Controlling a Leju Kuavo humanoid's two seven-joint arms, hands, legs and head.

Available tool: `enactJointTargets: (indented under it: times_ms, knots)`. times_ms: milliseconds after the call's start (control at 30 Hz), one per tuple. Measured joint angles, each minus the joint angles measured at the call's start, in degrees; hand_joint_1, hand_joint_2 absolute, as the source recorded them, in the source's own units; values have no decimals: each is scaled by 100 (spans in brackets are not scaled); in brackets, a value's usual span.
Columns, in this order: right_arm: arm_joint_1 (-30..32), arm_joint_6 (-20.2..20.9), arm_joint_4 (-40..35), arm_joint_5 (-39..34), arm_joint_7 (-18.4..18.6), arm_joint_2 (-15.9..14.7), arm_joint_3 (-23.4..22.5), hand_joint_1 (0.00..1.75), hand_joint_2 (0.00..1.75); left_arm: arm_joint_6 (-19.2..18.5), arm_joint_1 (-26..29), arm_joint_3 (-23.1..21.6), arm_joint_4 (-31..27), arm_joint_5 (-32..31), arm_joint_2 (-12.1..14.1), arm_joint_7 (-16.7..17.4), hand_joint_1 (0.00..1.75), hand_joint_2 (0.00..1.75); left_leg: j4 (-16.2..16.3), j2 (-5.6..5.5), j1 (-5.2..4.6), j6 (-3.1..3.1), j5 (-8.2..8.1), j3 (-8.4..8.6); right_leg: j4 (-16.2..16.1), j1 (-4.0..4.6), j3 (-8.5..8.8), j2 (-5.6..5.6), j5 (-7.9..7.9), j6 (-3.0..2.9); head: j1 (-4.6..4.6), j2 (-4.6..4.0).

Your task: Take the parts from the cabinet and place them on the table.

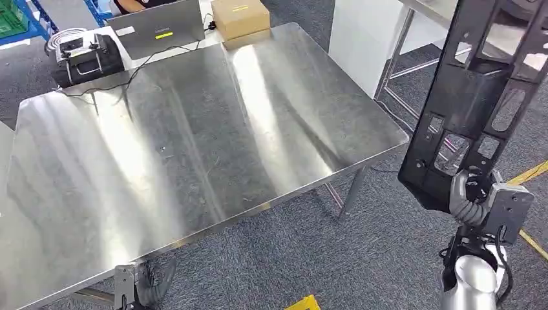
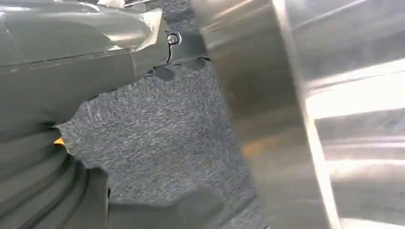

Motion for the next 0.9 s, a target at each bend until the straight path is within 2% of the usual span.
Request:
enactJointTargets:
  times_ms: [67,100,133,167,200,233,267,300,367,400,433,467,500,533,567,600,633,667,733,767,800,833,900]
  knots:
    - [-19,0,28,2,0,0,-2,175,175,0,17,17,0,4,0,0,0,175,809,4,33,-37,-289,-533,0,32,29,-50,-46,-62,0,0]
    - [-21,0,55,2,0,4,-7,175,175,0,23,24,2,2,0,0,0,175,949,8,41,-37,-285,-698,0,51,44,-79,-63,-84,0,0]
    - [-23,0,72,2,0,7,-9,175,175,0,24,35,2,2,0,0,0,175,828,20,41,-14,-140,-727,0,69,65,-107,-85,-92,2,0]
    - [-25,0,85,11,0,9,-11,175,175,0,23,48,0,2,0,0,0,175,512,29,39,21,98,-628,-1,82,94,-132,-99,-97,-2,0]
    - [-29,0,94,13,0,13,-11,175,175,0,20,57,0,4,0,0,0,175,22,66,25,82,402,-427,-3,101,131,-167,-121,-93,2,0]
    - [-32,0,96,17,0,20,-11,175,175,0,12,61,0,2,4,0,0,175,-459,241,-25,181,678,-209,-11,106,163,-201,-142,-93,2,0]
    - [-37,0,105,35,-2,22,-11,175,175,0,-9,66,0,2,15,0,0,175,-636,489,-94,254,682,-144,-12,109,194,-235,-152,-82,18,0]
    - [-55,0,118,81,-2,20,-18,175,175,-2,-28,66,0,0,6,-2,0,175,-685,484,-103,242,636,-148,-29,112,199,-288,-158,-66,9,0]
    - [-70,-15,171,208,24,35,-46,175,175,-2,-57,81,0,-7,13,0,0,175,-685,372,-141,266,673,-152,-48,94,227,-401,-179,-14,-11,0]
    - [-94,-22,203,267,64,52,-48,175,175,-2,-62,96,0,-11,15,-2,0,175,-758,290,-146,302,700,-112,-95,120,290,-466,-179,24,-24,0]
    - [-116,-28,251,310,96,63,-70,175,175,-2,-56,103,4,-18,6,0,0,175,-914,233,-52,300,823,67,-34,138,261,-395,-224,52,6,0]
    - [-153,-28,314,323,101,66,-94,175,175,0,-89,105,7,-39,-2,0,0,175,-966,178,-59,335,865,89,143,124,200,-171,-318,42,7,0]
    - [-180,-28,359,326,105,52,-127,175,175,0,-118,109,13,-44,-2,2,0,175,-964,128,-59,364,891,77,506,120,23,-44,-483,2,11,0]
    - [-184,-28,413,332,105,41,-162,175,175,-4,-123,109,22,-46,-13,4,0,175,-960,55,-52,370,894,75,953,107,-201,19,-648,-16,33,0]
    - [-174,-28,472,341,105,26,-188,175,175,-4,-117,109,35,-52,-31,4,0,175,-960,-26,-51,370,893,74,1388,102,-435,51,-771,-6,33,0]
    - [-170,-28,523,343,109,13,-201,175,175,-4,-116,109,50,-55,-42,4,0,175,-952,-78,-51,365,889,75,1648,103,-603,65,-793,40,35,0]
    - [-166,-28,564,348,118,11,-225,175,175,-4,-117,111,57,-61,-44,4,0,175,-947,-133,-50,359,883,76,1579,93,-613,65,-706,98,37,0]
    - [-165,-28,588,348,118,11,-254,175,175,-4,-118,114,61,-63,-42,4,0,175,-928,-188,-41,340,868,78,1258,75,-493,65,-524,175,37,0]
    - [-179,-28,610,375,138,2,-291,175,175,-4,-123,135,61,-72,-42,4,0,175,-820,-263,-12,261,793,64,280,21,-71,67,-105,323,46,0]
    - [-198,-42,636,442,175,2,-293,175,175,-4,-128,157,63,-72,-35,4,0,175,-706,-280,-67,197,715,11,-10,9,37,72,-64,329,68,0]
    - [-209,-61,647,545,228,0,-293,175,175,-4,-131,173,63,-79,-35,4,0,175,-653,-285,-53,177,662,-23,5,36,70,113,-64,195,50,0]
    - [-202,-79,669,643,273,7,-293,175,175,-4,-132,190,63,-87,-31,2,0,175,-661,-285,-59,169,660,-27,15,55,60,109,-73,139,33,0]
    - [-229,-147,721,965,455,9,-288,175,175,-15,-132,214,66,-90,-24,4,0,175,-661,-285,-34,155,651,-37,9,55,58,106,-64,74,28,0]
